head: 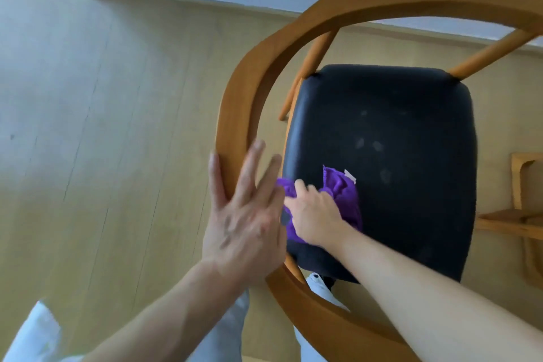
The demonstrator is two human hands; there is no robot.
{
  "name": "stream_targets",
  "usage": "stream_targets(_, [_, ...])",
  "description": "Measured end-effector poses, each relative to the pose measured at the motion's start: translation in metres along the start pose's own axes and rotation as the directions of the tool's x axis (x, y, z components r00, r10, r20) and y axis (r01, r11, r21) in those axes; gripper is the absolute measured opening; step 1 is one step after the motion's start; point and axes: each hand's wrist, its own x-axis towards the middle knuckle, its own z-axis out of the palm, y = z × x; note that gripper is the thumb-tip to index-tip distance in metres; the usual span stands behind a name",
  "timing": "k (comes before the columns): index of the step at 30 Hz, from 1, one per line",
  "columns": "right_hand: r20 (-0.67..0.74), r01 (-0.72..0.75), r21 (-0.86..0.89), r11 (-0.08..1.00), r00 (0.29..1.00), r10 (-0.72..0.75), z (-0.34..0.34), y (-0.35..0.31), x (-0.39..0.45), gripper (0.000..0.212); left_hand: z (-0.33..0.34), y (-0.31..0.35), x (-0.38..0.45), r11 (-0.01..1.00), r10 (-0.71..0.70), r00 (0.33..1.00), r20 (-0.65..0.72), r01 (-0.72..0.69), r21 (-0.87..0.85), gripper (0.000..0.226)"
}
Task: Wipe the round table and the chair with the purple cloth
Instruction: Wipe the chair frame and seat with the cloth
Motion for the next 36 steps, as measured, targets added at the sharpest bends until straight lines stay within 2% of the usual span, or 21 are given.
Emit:
stream_targets(2, [-0.001, 0.173, -0.099, 0.98, 0.985, -0.173, 0.016, -0.002, -0.023, 0.03, 0.014, 0.019, -0.025, 1.0, -0.008, 0.999, 0.04, 0.009, -0.025, 0.04])
stream_targets(4, [0.128, 0.266, -0.136, 0.954, 0.96, -0.25, 0.026, 0.004, -0.049, 0.029, 0.024, 0.029, -0.037, 0.995, -0.036, 0.999, 0.036, 0.039, -0.093, 0.037])
stream_targets(6, [0.258, 0.324, -0.162, 0.932, 0.926, -0.277, 0.039, 0.019, -0.073, 0.043, 0.028, 0.031, -0.04, 0.992, -0.042, 0.999, 0.006, 0.042, -0.119, 0.036])
stream_targets(9, [0.389, 0.378, -0.166, 0.911, 0.874, -0.292, 0.028, 0.028, -0.085, 0.041, 0.029, 0.03, -0.04, 0.996, -0.042, 0.999, -0.013, 0.041, -0.082, 0.034])
stream_targets(11, [0.349, 0.383, -0.079, 0.92, 0.875, -0.334, 0.016, 0.025, -0.077, 0.033, 0.031, 0.032, -0.041, 0.996, -0.045, 0.999, -0.007, 0.044, -0.078, 0.033])
stream_targets(13, [0.174, 0.37, -0.043, 0.928, 0.918, -0.358, 0.009, 0.016, -0.06, 0.032, 0.033, 0.032, -0.042, 0.996, -0.038, 0.999, -0.005, 0.038, -0.08, 0.037])
stream_targets(15, [0.035, 0.309, -0.027, 0.951, 0.951, -0.308, 0.007, 0.005, -0.041, 0.03, 0.033, 0.031, -0.043, 0.996, -0.036, 0.999, -0.03, 0.033, -0.083, 0.037])
stream_targets(17, [0.027, 0.289, -0.122, 0.949, 0.957, -0.288, 0.019, -0.003, -0.036, 0.016, 0.034, 0.031, -0.043, 0.996, -0.03, 0.997, -0.064, 0.024, -0.089, 0.037])
stream_targets(18, [0.069, 0.301, -0.205, 0.931, 0.954, -0.293, 0.026, -0.005, -0.041, 0.008, 0.034, 0.031, -0.043, 0.995, -0.026, 0.997, -0.07, 0.019, -0.094, 0.038])
stream_targets(21, [0.197, 0.423, -0.366, 0.829, 0.906, -0.375, 0.05, 0.011, -0.065, 0.009, 0.036, 0.029, -0.044, 0.997, -0.013, 0.997, -0.077, 0.006, -0.08, 0.035])
stream_targets(23, [0.309, 0.475, -0.432, 0.767, 0.877, -0.369, 0.047, 0.024, -0.083, 0.004, 0.037, 0.028, -0.043, 0.998, 0.001, 0.998, -0.067, -0.006, -0.062, 0.031])
stream_targets(25, [0.444, 0.575, -0.439, 0.69, 0.807, -0.39, 0.033, 0.025, -0.088, 0.017, 0.037, 0.029, -0.045, 0.999, -0.013, 0.998, -0.057, 0.01, -0.045, 0.03])
stream_targets(26, [0.455, 0.608, -0.441, 0.66, 0.785, -0.42, 0.021, 0.022, -0.083, 0.022, 0.037, 0.03, -0.046, 0.999, -0.017, 0.999, -0.051, 0.015, -0.041, 0.031])
stream_targets(28, [0.338, 0.572, -0.419, 0.705, 0.819, -0.463, 0.008, 0.013, -0.065, 0.021, 0.037, 0.032, -0.045, 0.999, -0.021, 0.999, -0.042, 0.02, -0.035, 0.034])
stream_targets(30, [0.156, 0.445, -0.35, 0.824, 0.895, -0.417, 0.0, 0.005, -0.053, 0.015, 0.037, 0.032, -0.043, 0.999, -0.022, 0.999, -0.04, 0.021, -0.03, 0.036])
stream_targets(31, [0.071, 0.413, -0.28, 0.866, 0.909, -0.411, 0.006, 0.002, -0.051, 0.018, 0.037, 0.031, -0.044, 0.999, -0.022, 0.999, -0.048, 0.02, -0.034, 0.036])
stream_targets(33, [0.01, 0.378, -0.335, 0.863, 0.917, -0.398, 0.026, -0.005, -0.056, 0.004, 0.039, 0.031, -0.045, 0.999, -0.013, 0.996, -0.083, 0.009, -0.041, 0.036])
stream_targets(35, [-0.022, 0.415, -0.339, 0.844, 0.894, -0.448, 0.047, -0.004, -0.063, 0.024, 0.041, 0.03, -0.045, 0.998, -0.001, 0.994, -0.109, -0.006, -0.056, 0.04])
stream_targets(36, [0.008, 0.449, -0.314, 0.837, 0.882, -0.47, 0.05, 0.001, -0.07, 0.026, 0.04, 0.028, -0.044, 0.998, 0.001, 0.994, -0.105, -0.007, -0.055, 0.042])
